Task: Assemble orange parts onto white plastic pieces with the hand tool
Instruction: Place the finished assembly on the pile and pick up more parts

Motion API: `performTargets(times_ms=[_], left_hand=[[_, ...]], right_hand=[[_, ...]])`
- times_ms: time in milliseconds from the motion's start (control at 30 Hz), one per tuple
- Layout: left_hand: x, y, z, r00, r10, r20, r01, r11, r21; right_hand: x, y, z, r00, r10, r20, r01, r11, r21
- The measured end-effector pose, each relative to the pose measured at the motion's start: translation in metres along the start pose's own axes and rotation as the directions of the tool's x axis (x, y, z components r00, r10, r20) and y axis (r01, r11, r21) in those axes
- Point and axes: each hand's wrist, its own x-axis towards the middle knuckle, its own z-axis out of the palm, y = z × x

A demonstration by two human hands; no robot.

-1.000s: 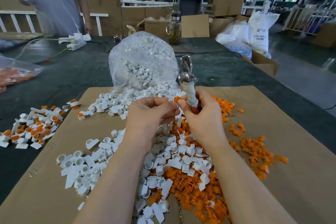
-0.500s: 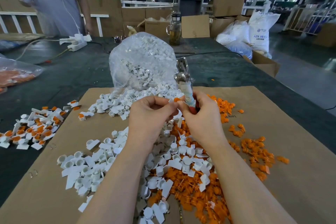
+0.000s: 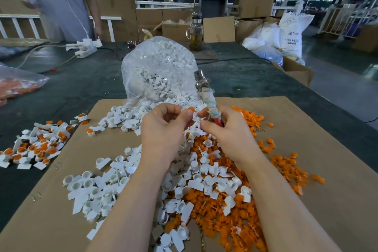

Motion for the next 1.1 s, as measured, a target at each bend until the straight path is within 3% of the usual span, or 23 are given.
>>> performTargets(times_ms=[200,333,633,1100], left_hand=[[0.003,0.002,-0.004,0.999,0.024,-0.021,-0.026,0.997,-0.077],[0.006,0.002,-0.006,0.999,0.02,-0.033,-0.023,0.996,-0.091],[-0.001,-0.001,-0.001,0.996,0.086,0.003,-0.085,0.971,0.223],[-0.004,-0.001,0.003,0.995,0.096,0.022,-0.099,0.958,0.268]], right_hand=[[-0.001,0.001,-0.017,0.975,0.077,0.209,-0.056,0.993,-0.102],[-0.002,0.001,-0.017,0.962,0.088,0.257,-0.048,0.987,-0.156],[0.002,0.001,0.003,0.993,-0.087,-0.084,0.075,0.989,-0.131],[0.003,0.003,0.008,0.99,-0.072,-0.123,0.053,0.987,-0.152]])
